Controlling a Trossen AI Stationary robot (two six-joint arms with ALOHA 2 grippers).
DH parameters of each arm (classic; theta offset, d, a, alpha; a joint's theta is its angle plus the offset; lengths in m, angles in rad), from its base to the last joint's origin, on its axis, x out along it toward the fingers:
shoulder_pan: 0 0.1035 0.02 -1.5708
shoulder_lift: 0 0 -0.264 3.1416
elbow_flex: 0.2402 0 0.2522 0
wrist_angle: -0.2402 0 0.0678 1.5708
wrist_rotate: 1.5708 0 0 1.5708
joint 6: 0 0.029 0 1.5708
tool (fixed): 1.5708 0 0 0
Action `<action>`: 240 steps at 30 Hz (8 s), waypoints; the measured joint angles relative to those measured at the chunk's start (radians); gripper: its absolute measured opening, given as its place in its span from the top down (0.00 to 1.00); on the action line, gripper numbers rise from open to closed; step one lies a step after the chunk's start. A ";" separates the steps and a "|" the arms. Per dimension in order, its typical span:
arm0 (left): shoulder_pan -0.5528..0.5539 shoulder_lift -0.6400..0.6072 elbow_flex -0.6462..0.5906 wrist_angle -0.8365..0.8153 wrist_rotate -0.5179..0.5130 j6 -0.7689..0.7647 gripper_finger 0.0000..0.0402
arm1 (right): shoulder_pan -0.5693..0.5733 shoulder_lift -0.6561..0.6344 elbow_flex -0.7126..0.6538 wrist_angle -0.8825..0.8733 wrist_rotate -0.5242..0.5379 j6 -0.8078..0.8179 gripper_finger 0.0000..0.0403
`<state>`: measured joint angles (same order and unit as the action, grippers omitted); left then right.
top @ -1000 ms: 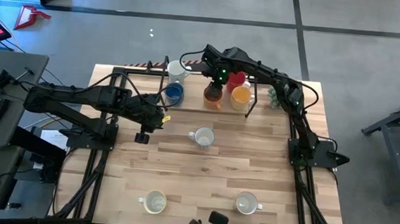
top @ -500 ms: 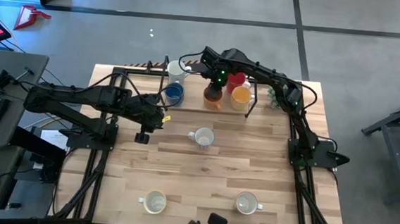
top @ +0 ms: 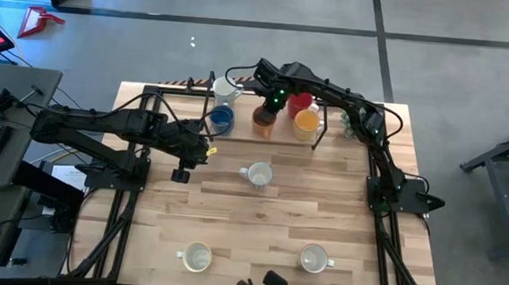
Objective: Place coffee mugs
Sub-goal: Adjust the orange mug on the shelf, then put the white red mug on the shelf
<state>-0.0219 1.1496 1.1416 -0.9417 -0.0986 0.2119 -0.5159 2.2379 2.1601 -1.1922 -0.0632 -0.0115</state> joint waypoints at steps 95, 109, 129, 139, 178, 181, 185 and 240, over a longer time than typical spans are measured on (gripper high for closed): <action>0.000 0.000 0.000 -0.117 0.061 0.025 0.70 | -0.158 0.073 0.142 -0.060 0.067 0.032 0.80; 0.002 0.000 0.000 -0.117 0.061 0.043 0.70 | -0.125 -0.042 0.189 -0.114 0.084 0.034 0.80; 0.003 0.000 0.000 -0.148 0.060 0.058 0.70 | 0.370 -0.199 0.150 -0.379 0.173 0.303 0.80; 0.001 -0.001 0.000 -0.161 0.038 0.081 0.70 | 0.618 -0.201 0.148 -0.379 0.303 0.438 0.80; 0.002 -0.003 0.000 -0.250 -0.003 -0.022 0.70 | 0.918 0.121 0.148 0.299 -0.001 0.613 0.75; 0.002 -0.003 0.000 -0.262 -0.003 -0.024 0.70 | 0.907 0.121 0.148 0.318 0.000 0.608 0.73; 0.002 -0.003 0.000 -0.274 -0.016 0.003 0.70 | 0.900 0.121 0.148 0.375 0.000 0.605 0.69; 0.002 -0.007 0.000 -0.303 -0.118 -0.020 0.70 | 0.883 0.261 0.181 0.539 0.013 0.598 0.62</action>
<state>-0.0200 1.1427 1.1419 -1.2447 -0.2165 0.1920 0.3672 2.4988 2.3409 -0.6537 -0.0498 0.5861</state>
